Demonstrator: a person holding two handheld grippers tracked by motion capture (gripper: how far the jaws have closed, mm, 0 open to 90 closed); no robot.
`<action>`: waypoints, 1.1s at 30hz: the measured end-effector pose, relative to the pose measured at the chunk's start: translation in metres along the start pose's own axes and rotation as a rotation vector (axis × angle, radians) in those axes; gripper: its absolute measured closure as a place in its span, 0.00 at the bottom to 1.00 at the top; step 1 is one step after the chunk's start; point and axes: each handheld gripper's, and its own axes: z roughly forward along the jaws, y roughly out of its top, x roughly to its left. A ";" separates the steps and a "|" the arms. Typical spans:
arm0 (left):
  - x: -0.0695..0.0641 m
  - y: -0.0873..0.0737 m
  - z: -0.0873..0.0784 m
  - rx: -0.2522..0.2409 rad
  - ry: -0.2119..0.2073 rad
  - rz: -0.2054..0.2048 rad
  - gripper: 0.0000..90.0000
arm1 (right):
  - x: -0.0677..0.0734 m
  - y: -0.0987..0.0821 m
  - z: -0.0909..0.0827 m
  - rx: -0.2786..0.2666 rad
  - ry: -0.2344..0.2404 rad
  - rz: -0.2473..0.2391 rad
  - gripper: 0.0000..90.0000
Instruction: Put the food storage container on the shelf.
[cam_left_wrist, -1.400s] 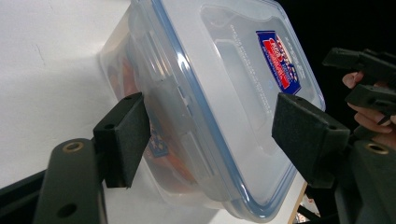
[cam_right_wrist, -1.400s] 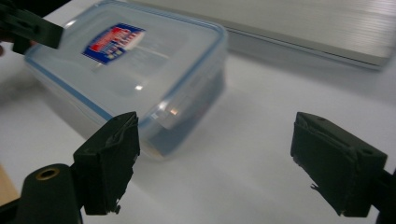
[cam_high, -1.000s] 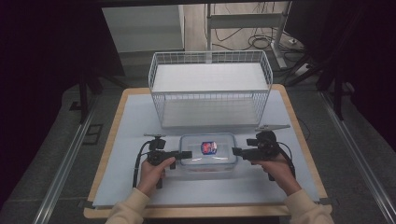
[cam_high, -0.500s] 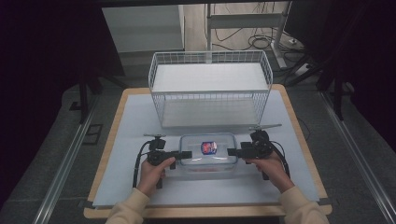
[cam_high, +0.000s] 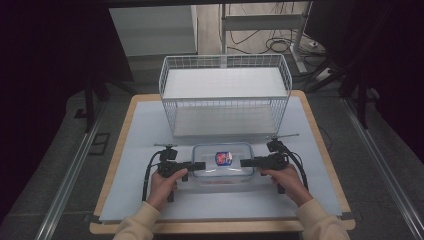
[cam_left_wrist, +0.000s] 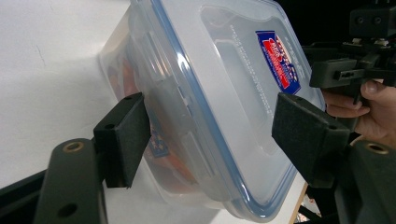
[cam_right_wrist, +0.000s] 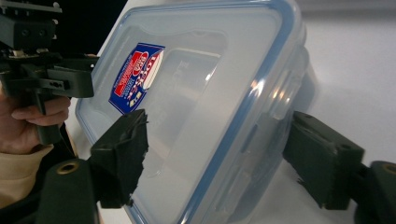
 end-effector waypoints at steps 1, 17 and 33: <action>0.000 0.000 0.000 0.000 0.000 0.000 0.32 | 0.000 0.000 0.000 0.000 0.000 0.000 0.27; -0.010 -0.008 -0.006 -0.041 0.028 0.042 0.37 | -0.001 -0.007 -0.011 -0.059 0.035 0.043 0.43; -0.022 -0.021 -0.017 -0.088 0.052 0.082 0.46 | 0.006 -0.020 -0.024 -0.112 0.055 0.006 0.51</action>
